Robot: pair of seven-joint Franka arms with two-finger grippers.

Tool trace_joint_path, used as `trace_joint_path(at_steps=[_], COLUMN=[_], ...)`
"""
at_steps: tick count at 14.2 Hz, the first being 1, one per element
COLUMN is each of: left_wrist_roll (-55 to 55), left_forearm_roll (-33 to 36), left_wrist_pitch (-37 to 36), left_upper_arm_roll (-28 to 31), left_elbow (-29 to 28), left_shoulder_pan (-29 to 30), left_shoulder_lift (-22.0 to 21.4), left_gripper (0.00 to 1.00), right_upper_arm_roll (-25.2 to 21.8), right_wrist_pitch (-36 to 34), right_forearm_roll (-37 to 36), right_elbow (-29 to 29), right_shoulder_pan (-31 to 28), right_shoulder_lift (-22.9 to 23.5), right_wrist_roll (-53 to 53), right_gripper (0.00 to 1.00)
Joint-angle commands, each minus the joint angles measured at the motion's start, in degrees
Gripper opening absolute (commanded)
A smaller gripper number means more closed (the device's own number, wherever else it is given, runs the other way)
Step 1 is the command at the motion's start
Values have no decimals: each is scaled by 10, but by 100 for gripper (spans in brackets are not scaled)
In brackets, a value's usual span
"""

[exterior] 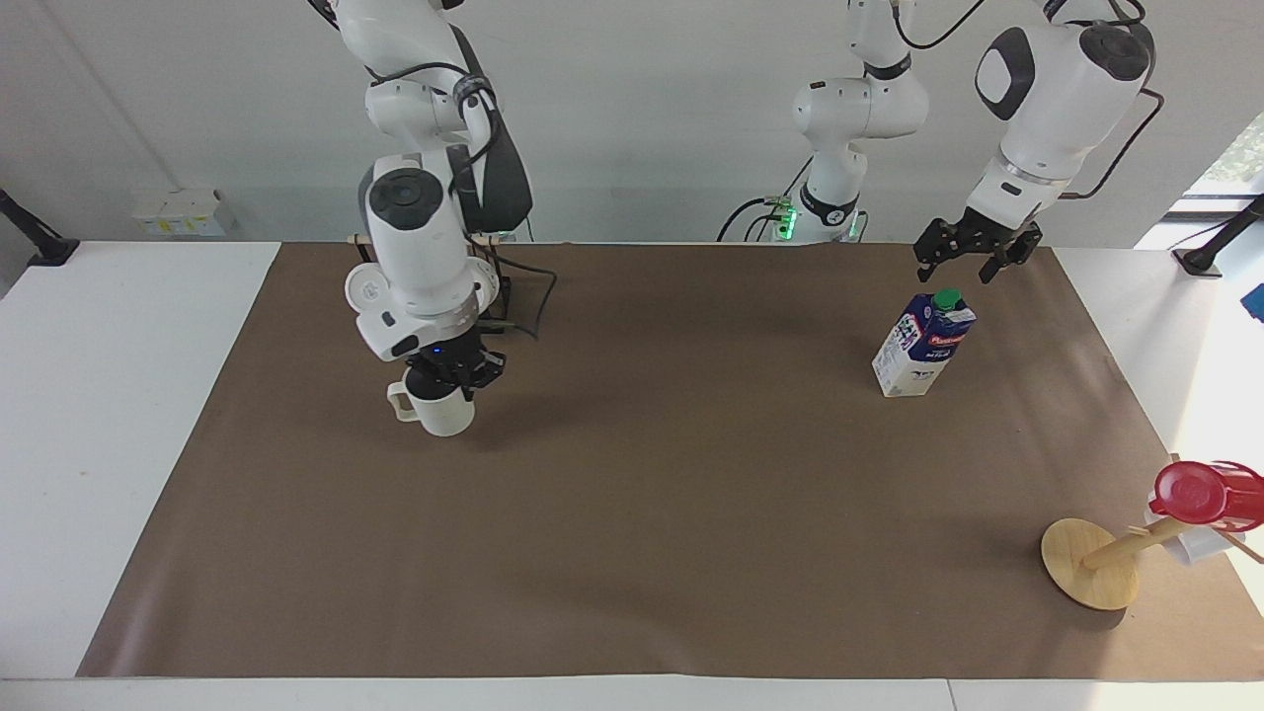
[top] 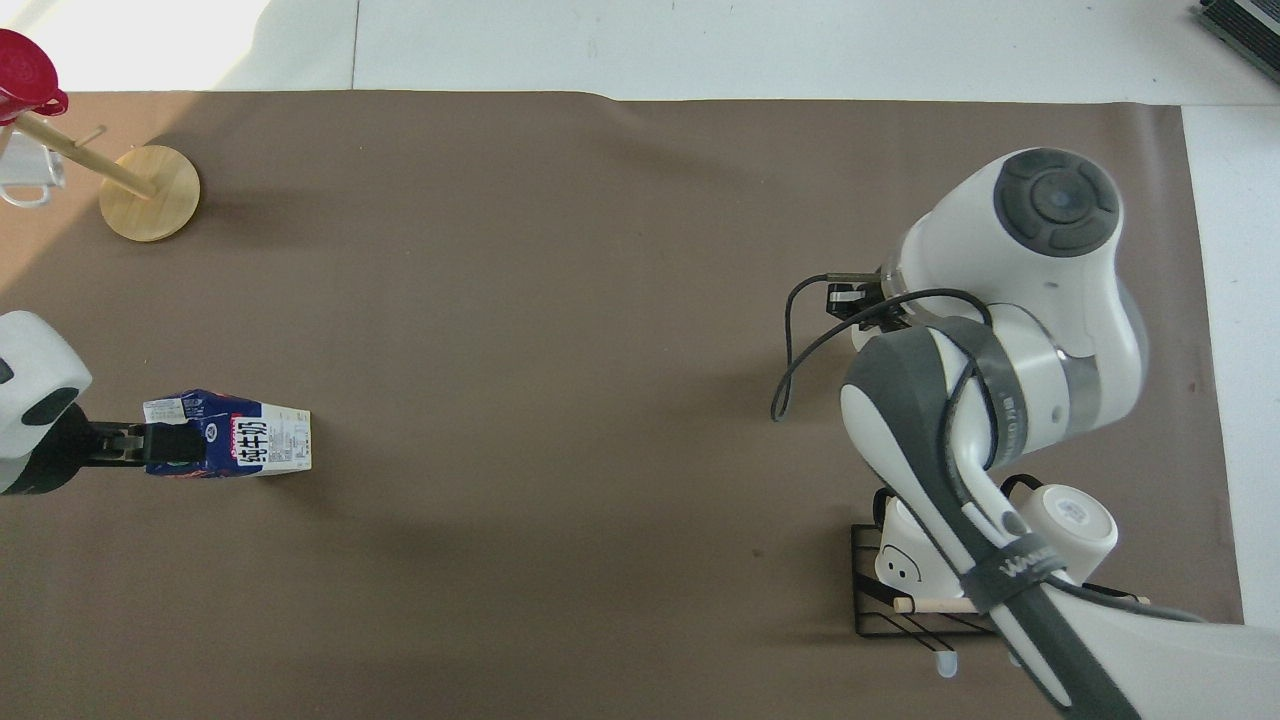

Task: Place cup and milk on table
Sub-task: 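Lift the mug with the right gripper while the left gripper grasps the carton, then carry the mug toward the table center while the left gripper lifts the carton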

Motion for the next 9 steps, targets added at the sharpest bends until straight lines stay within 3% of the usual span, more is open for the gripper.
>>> trace_joint_path(at_steps=[1, 4, 9], left_wrist_roll=[17, 17, 17], left_forearm_roll=[6, 6, 6], left_wrist_pitch=[45, 92, 100], left_upper_arm_roll=[-5, -5, -5], left_elbow=[-29, -64, -67], left_shoulder_pan=[15, 15, 14], left_shoulder_lift=[1, 6, 11], left_gripper=[100, 100, 100], right_upper_arm_roll=[0, 0, 0], right_wrist_pitch=[17, 21, 37], right_forearm_roll=[1, 6, 21], right_elbow=[16, 16, 11], right_shoulder_pan=[33, 77, 123], right_shoulder_lift=[16, 35, 58], right_wrist_roll=[45, 111, 153], right_gripper=[0, 0, 0])
